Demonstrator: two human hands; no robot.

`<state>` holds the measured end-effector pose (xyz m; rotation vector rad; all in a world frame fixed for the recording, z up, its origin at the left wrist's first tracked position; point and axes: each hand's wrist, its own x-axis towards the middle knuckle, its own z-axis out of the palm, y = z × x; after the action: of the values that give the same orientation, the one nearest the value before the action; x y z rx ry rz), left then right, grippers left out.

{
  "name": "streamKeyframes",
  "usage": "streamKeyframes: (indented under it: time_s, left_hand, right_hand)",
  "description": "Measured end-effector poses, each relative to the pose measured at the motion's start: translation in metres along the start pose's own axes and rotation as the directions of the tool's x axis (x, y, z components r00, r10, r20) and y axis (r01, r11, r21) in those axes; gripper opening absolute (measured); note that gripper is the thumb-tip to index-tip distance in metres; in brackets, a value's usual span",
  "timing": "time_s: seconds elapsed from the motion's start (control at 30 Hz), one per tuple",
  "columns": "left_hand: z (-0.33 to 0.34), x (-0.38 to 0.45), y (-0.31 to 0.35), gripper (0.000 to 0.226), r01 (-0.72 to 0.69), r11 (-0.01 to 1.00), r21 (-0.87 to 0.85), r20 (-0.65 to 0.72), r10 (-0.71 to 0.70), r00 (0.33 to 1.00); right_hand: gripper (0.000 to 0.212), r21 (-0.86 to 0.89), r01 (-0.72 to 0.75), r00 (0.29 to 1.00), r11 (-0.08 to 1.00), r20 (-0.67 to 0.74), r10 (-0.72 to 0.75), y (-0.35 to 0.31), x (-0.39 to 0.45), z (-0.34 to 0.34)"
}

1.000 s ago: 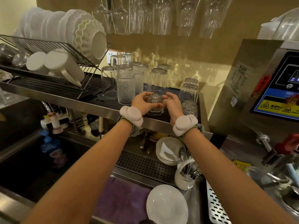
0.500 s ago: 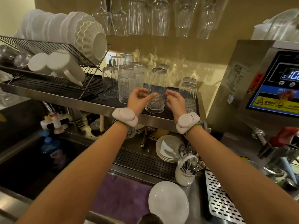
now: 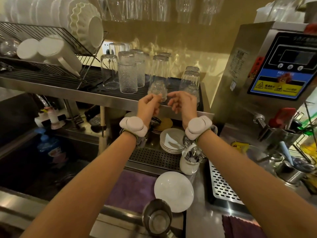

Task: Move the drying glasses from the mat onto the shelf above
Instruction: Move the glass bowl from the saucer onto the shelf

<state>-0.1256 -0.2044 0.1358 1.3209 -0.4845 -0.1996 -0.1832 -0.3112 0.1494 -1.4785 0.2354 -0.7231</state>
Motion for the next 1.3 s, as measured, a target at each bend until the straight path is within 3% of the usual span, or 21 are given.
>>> streamKeyframes:
  time_s: [0.23, 0.4, 0.53, 0.7, 0.87, 0.93, 1.0, 1.07, 1.17, 1.2, 1.3]
  left_hand:
    - [-0.005, -0.031, -0.039, 0.032, 0.124, 0.992, -0.019, 0.01, -0.124, 0.992]
    - [-0.011, -0.056, -0.088, 0.024, 0.28, 0.955, 0.093, 0.018, -0.283, 0.959]
    - [-0.009, -0.067, -0.12, 0.006, 0.457, 0.867, 0.196, 0.017, -0.469, 0.883]
    - [-0.009, -0.082, -0.155, 0.011, 0.58, 0.777, 0.247, 0.017, -0.602, 0.799]
    - [-0.022, -0.089, -0.183, 0.011, 0.691, 0.649, 0.319, -0.024, -0.723, 0.69]
    - [-0.032, -0.088, -0.195, 0.006, 0.674, 0.586, 0.449, -0.011, -0.751, 0.66]
    - [-0.038, -0.09, -0.2, 0.026, 0.701, 0.488, 0.52, 0.0, -0.821, 0.571]
    - [-0.043, -0.092, -0.204, 0.013, 0.718, 0.442, 0.538, 0.043, -0.864, 0.501]
    - [-0.048, -0.096, -0.215, 0.012, 0.705, 0.419, 0.572, 0.032, -0.87, 0.492]
    - [-0.049, -0.097, -0.219, 0.022, 0.7, 0.423, 0.576, 0.029, -0.865, 0.5]
    - [-0.045, -0.101, -0.226, 0.043, 0.752, 0.369, 0.546, 0.018, -0.903, 0.43]
  right_hand:
    - [0.033, -0.055, -0.14, 0.99, 0.989, 0.017, 0.142, 0.044, -0.037, -0.019]
    - [0.028, -0.138, -0.376, 0.927, 0.916, -0.058, 0.372, 0.099, -0.079, -0.043]
    - [0.029, -0.191, -0.558, 0.83, 0.807, -0.151, 0.538, 0.139, -0.1, -0.065]
    - [0.011, -0.28, -0.719, 0.695, 0.636, -0.285, 0.66, 0.181, -0.108, -0.095]
    - [0.025, -0.412, -0.735, 0.667, 0.538, -0.302, 0.681, 0.206, -0.118, -0.117]
    - [0.023, -0.397, -0.759, 0.642, 0.515, -0.329, 0.693, 0.215, -0.123, -0.125]
    - [0.021, -0.377, -0.777, 0.625, 0.504, -0.359, 0.693, 0.222, -0.129, -0.131]
    - [0.019, -0.359, -0.792, 0.606, 0.493, -0.371, 0.704, 0.228, -0.129, -0.133]
    - [0.015, -0.373, -0.808, 0.583, 0.456, -0.396, 0.709, 0.231, -0.127, -0.134]
    - [0.013, -0.379, -0.809, 0.581, 0.45, -0.395, 0.711, 0.233, -0.126, -0.133]
    - [0.008, -0.397, -0.821, 0.557, 0.411, -0.398, 0.729, 0.231, -0.124, -0.131]
